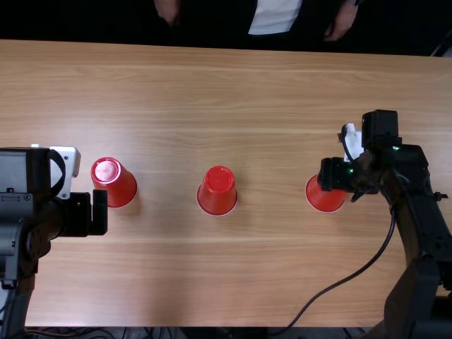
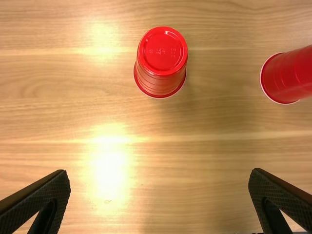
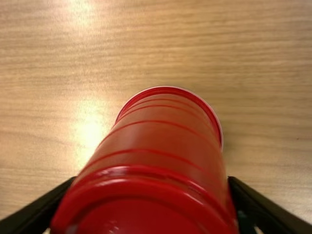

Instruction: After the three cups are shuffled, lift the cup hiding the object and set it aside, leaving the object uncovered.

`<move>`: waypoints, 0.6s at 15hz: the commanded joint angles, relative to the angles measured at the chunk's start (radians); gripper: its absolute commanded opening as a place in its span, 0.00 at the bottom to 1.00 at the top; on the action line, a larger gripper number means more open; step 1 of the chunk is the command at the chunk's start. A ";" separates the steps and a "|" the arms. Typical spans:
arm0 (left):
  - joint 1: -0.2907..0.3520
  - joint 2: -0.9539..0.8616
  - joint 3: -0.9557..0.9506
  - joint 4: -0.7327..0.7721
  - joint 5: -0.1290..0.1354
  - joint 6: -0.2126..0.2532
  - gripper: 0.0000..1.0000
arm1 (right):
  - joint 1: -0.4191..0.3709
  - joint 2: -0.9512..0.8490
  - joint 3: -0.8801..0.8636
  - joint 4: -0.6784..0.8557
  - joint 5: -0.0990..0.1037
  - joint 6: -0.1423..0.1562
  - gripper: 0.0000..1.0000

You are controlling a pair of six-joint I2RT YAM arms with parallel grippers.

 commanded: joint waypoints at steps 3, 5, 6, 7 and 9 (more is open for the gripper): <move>-0.007 0.005 -0.019 0.002 0.003 -0.009 1.00 | 0.021 0.005 -0.017 -0.002 0.005 -0.003 0.02; -0.007 0.007 -0.017 0.002 0.003 -0.009 1.00 | 0.031 -0.023 -0.008 0.000 0.005 0.003 0.00; -0.011 0.007 -0.019 0.002 0.003 -0.009 1.00 | 0.032 -0.063 -0.004 0.000 0.005 0.007 0.00; -0.013 0.007 -0.017 0.002 0.003 -0.009 1.00 | 0.034 -0.095 -0.002 0.000 0.005 0.008 0.00; -0.013 0.007 -0.019 0.002 0.003 -0.008 1.00 | 0.034 -0.139 0.004 0.002 0.005 0.008 0.00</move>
